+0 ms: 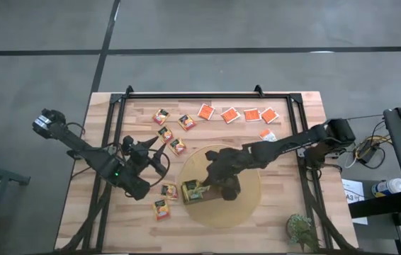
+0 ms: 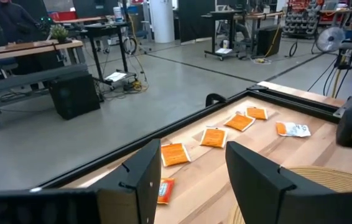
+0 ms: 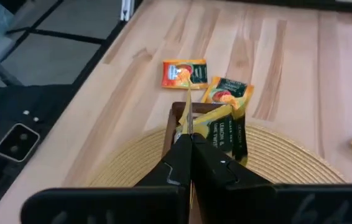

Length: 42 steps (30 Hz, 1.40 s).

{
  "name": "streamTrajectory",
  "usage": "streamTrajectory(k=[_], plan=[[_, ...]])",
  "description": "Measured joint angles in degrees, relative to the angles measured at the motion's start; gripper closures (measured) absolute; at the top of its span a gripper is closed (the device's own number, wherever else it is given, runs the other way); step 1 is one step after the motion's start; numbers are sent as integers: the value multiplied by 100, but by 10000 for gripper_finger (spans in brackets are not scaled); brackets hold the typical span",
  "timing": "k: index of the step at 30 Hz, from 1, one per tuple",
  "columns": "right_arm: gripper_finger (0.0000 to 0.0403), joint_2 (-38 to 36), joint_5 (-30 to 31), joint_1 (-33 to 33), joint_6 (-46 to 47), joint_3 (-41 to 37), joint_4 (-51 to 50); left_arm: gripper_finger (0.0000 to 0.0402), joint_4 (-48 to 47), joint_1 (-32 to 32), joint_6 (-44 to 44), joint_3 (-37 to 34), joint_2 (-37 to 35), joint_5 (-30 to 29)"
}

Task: Pick & Place Tea
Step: Put the green tea bag into the left section of the wooden organizer

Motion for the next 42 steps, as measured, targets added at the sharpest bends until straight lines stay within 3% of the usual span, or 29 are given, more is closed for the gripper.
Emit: streamTrajectory(k=[18,42], plan=[[395,1209,-2,13,-113,773,-127,227,12,-4,128,20,-23,-10],[395,1520,-28,103,-199,982,-384,227,19,0,147,20,-52,33]])
